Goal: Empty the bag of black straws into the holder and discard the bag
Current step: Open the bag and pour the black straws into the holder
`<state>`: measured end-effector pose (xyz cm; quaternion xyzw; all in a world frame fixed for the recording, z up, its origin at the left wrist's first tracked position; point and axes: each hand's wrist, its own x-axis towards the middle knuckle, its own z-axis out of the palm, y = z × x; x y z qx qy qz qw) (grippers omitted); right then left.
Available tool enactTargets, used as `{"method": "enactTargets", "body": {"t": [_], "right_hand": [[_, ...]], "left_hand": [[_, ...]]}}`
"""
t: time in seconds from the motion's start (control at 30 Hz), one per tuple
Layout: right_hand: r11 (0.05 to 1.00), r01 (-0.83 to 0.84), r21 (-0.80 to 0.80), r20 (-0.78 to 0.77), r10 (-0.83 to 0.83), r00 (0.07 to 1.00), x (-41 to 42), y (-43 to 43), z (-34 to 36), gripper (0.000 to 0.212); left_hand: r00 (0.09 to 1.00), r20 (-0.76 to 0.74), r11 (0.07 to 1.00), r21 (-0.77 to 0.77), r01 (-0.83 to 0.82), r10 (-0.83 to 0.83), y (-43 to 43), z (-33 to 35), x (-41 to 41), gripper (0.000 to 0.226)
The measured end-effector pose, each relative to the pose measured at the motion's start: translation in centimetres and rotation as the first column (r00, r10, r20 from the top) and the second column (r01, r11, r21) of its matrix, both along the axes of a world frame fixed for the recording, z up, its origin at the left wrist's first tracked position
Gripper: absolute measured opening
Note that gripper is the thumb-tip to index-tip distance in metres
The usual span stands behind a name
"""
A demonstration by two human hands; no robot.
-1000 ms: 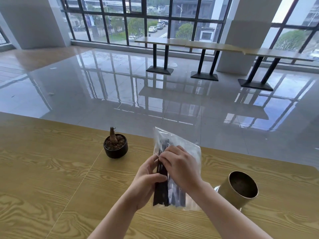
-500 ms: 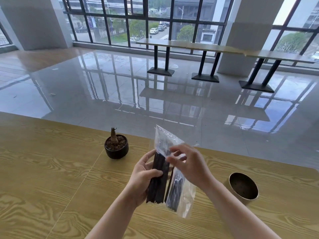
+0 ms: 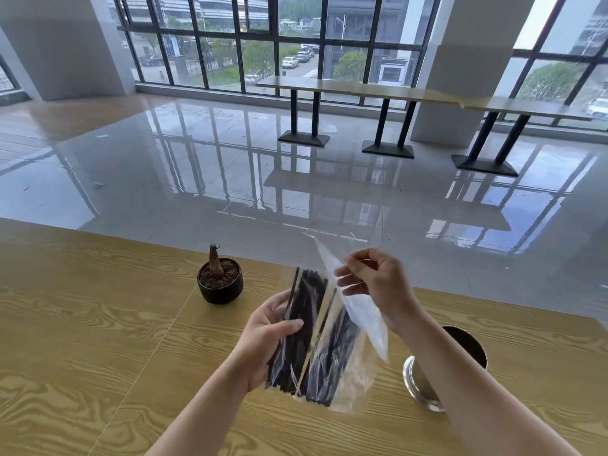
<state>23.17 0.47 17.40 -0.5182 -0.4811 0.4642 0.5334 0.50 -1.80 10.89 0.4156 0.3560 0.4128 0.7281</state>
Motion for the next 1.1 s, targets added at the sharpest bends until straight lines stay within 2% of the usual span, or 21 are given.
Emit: {"method": "enactTargets", "body": {"t": [0.1,0.17,0.27,0.3,0.33,0.37,0.4,0.43,0.47,0.5,0.53,0.57,0.63,0.7,0.73,0.83,0.93,1.03,1.1], "right_hand": [[0.999,-0.048,-0.011,-0.064,0.047,0.997,-0.7,-0.1,-0.1,0.01],[0.998,-0.064,-0.012,-0.081,0.062,0.995,-0.8,-0.1,0.0,0.01],[0.999,-0.042,-0.012,-0.114,0.04,0.993,-0.5,-0.2,0.2,0.015],[1.0,-0.023,-0.002,-0.072,0.023,0.997,-0.2,-0.5,0.2,0.024],[0.999,-0.014,0.029,0.042,0.013,0.999,0.0,-0.9,0.2,0.038],[0.996,-0.037,0.086,0.223,0.017,0.975,0.1,-1.7,0.0,0.054],[0.986,-0.094,0.137,0.443,0.024,0.896,0.2,-2.7,-0.1,0.071],[0.97,-0.173,0.174,0.666,0.013,0.746,0.0,-3.6,-0.4,0.087],[0.949,-0.243,0.2,0.836,-0.035,0.548,-0.1,-4.2,-0.9,0.096],[0.929,-0.293,0.227,0.914,-0.1,0.393,-0.1,-4.3,-1.5,0.095],[0.915,-0.305,0.264,0.932,-0.161,0.326,-0.1,-4.2,-1.5,0.079],[0.909,-0.264,0.323,0.91,-0.221,0.352,0.2,-3.7,-1.0,0.054],[0.927,-0.07,0.368,0.783,-0.269,0.561,1.6,-2.3,0.8,0.007],[0.97,0.082,0.229,0.593,-0.206,0.778,3.7,-0.7,2.9,0.013],[0.986,0.074,0.147,0.532,-0.142,0.835,4.6,-0.2,3.8,0.011],[0.999,-0.052,0.001,0.494,0.044,0.868,5.5,0.0,4.8,0.008],[0.993,-0.091,-0.081,0.44,0.118,0.89,5.1,-0.3,4.5,0.005],[0.989,-0.094,-0.117,0.366,0.131,0.921,4.4,-0.3,4.2,0.002],[0.983,-0.122,-0.139,0.336,0.163,0.928,3.6,-0.4,4.2,0.003]], "left_hand": [[0.981,-0.183,0.992,0.099,0.08,-0.06,-0.1,0.6,0.9,0.075],[0.954,-0.296,0.981,0.174,0.09,-0.035,-0.1,0.8,1.6,0.073],[0.945,-0.326,0.983,0.182,0.019,0.042,0.0,0.9,1.5,0.067],[0.949,-0.311,0.989,0.15,-0.01,0.057,0.1,0.8,1.2,0.064],[0.954,-0.292,0.992,0.118,-0.039,0.072,0.3,0.7,0.9,0.06],[0.957,-0.277,0.994,0.097,-0.058,0.083,0.5,0.6,0.6,0.057],[0.959,-0.268,0.994,0.089,-0.068,0.089,0.7,0.5,0.3,0.054],[0.962,-0.258,0.994,0.086,-0.068,0.088,0.8,0.5,0.1,0.052],[0.966,-0.246,0.994,0.085,-0.066,0.085,1.0,0.4,0.0,0.051],[0.969,-0.232,0.995,0.079,-0.064,0.081,1.1,0.3,-0.1,0.051],[0.971,-0.224,0.995,0.069,-0.066,0.08,1.2,0.3,-0.1,0.052],[0.972,-0.223,0.996,0.062,-0.066,0.078,1.3,0.1,-0.1,0.053],[0.966,-0.248,0.996,0.077,-0.055,0.072,1.6,-0.2,-0.4,0.056],[0.955,-0.293,0.994,0.108,-0.026,0.057,1.7,-0.4,-0.7,0.062],[0.948,-0.314,0.992,0.122,-0.007,0.046,1.7,-0.5,-1.0,0.064],[0.918,-0.397,0.989,0.14,0.05,0.01,2.0,-0.9,-1.7,0.058],[0.87,-0.492,0.983,0.147,0.109,-0.023,2.4,-1.2,-2.3,0.05],[0.782,-0.616,0.98,0.194,0.038,0.092,2.6,-1.9,-2.5,0.048],[0.748,-0.64,0.975,0.218,-0.042,0.175,2.7,-2.3,-2.4,0.054]]}}
